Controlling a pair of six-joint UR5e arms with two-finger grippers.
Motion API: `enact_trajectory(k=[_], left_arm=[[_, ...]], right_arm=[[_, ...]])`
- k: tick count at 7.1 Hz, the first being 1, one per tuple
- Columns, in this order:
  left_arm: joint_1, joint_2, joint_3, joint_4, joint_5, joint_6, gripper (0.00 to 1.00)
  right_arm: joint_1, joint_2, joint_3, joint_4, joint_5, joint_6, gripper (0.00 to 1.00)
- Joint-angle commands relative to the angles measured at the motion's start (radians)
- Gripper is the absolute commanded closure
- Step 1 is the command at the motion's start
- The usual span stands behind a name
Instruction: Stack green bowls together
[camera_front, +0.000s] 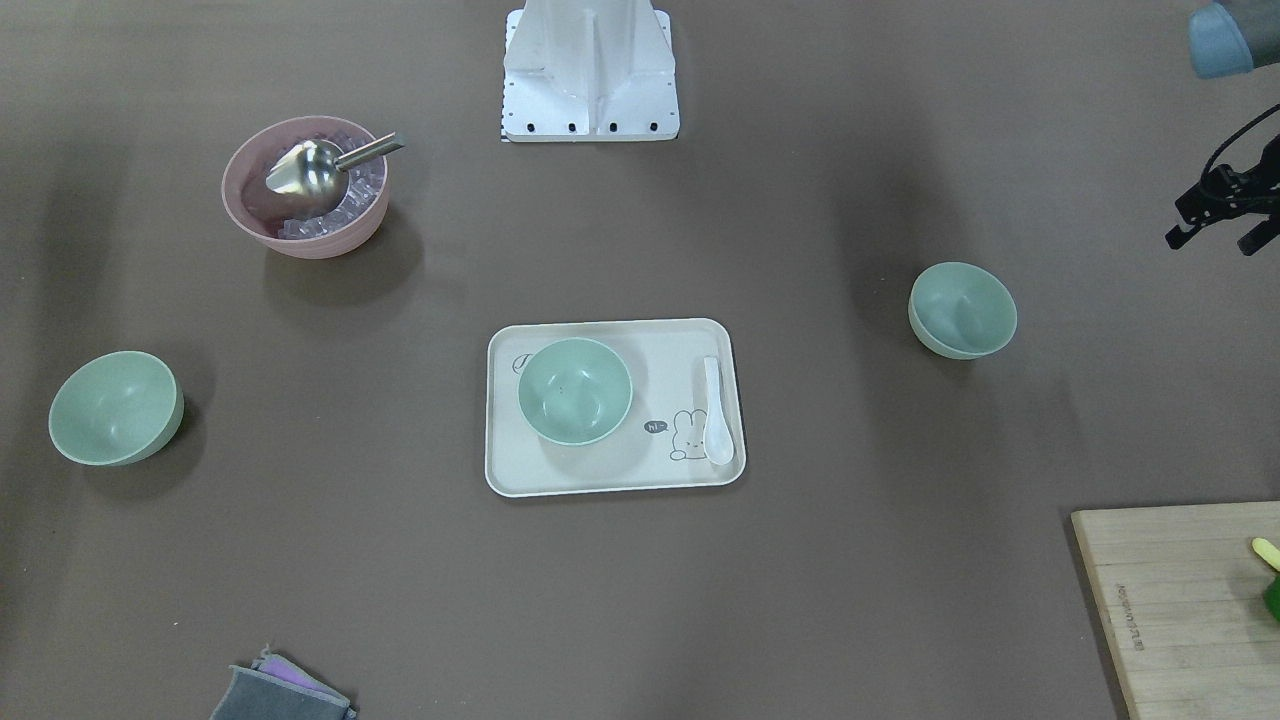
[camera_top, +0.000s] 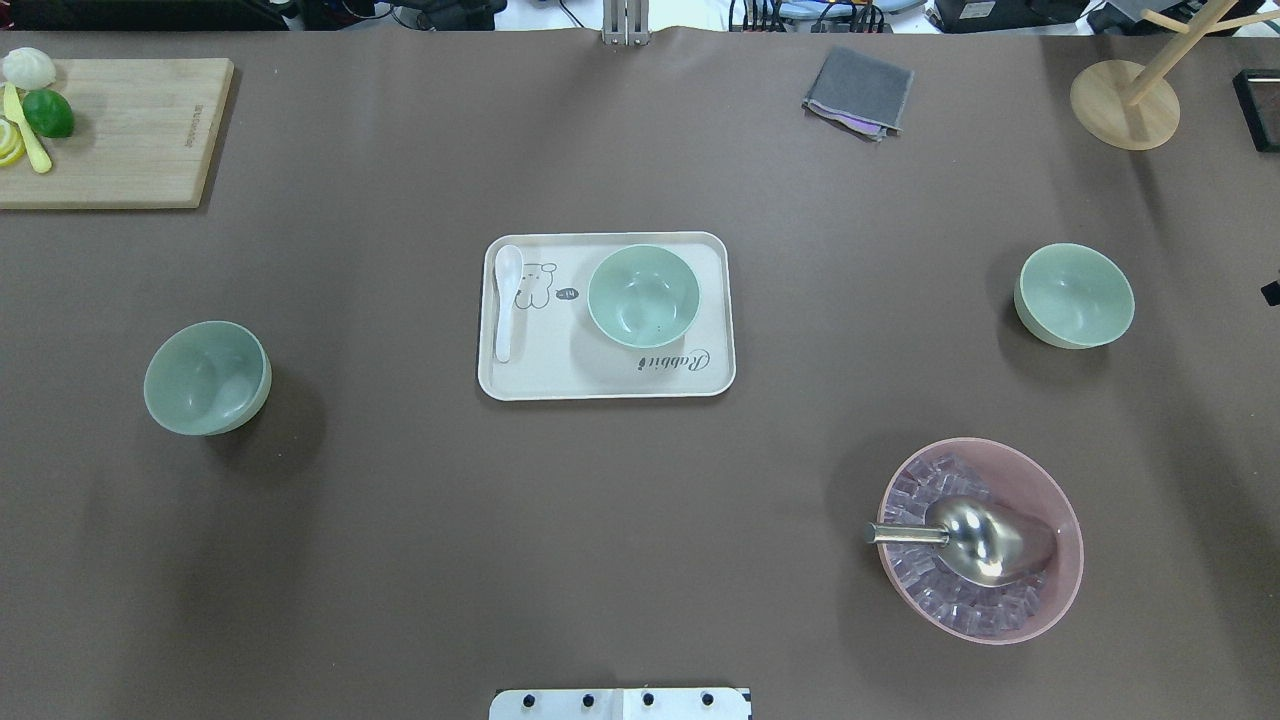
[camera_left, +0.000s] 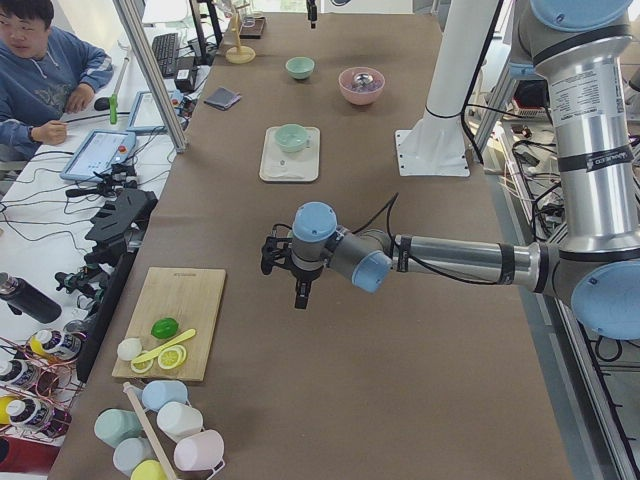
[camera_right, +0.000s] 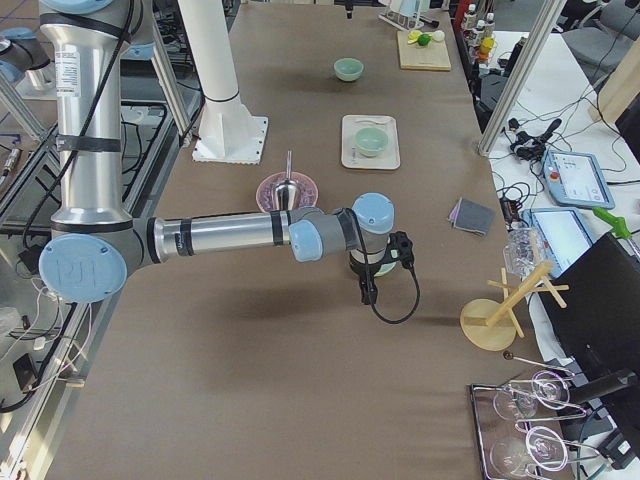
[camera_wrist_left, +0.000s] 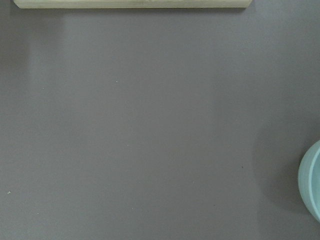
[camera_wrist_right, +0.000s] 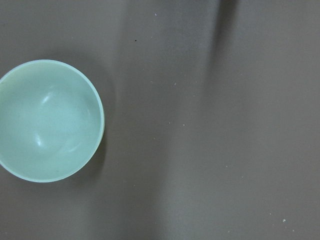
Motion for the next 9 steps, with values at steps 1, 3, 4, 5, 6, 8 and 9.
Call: enact_trajectory(k=[1,3,4,5,6,8,9], left_arm=[[0.002,0.023,-0.004,-0.047,-0.004,-0.003,0.01],[0.014,0.016,-0.013,-0.057,-0.08,-0.079,0.01],[0.026,0.013,-0.013,-0.086,-0.067,-0.087,0.01],[0.032,0.008,-0.013,-0.088,-0.067,-0.103,0.01],[0.046,-0.002,-0.015,-0.099,-0.067,-0.168,0.01],[0.131,-0.048,-0.016,-0.102,-0.012,-0.23,0.02],[0.165,-0.055,-0.019,-0.128,0.005,-0.3,0.02]], right_arm=[[-0.002,0.003,0.007,0.003,0.001,0.002,0.0],[-0.038,0.02,-0.039,0.102,-0.005,0.02,0.0],[-0.064,0.049,-0.051,0.111,-0.008,0.077,0.0],[-0.078,0.069,-0.067,0.112,-0.01,0.092,0.0],[-0.08,0.114,-0.12,0.112,-0.01,0.093,0.0],[-0.118,0.188,-0.194,0.112,-0.011,0.094,0.01],[-0.147,0.207,-0.199,0.117,-0.016,0.127,0.02]])
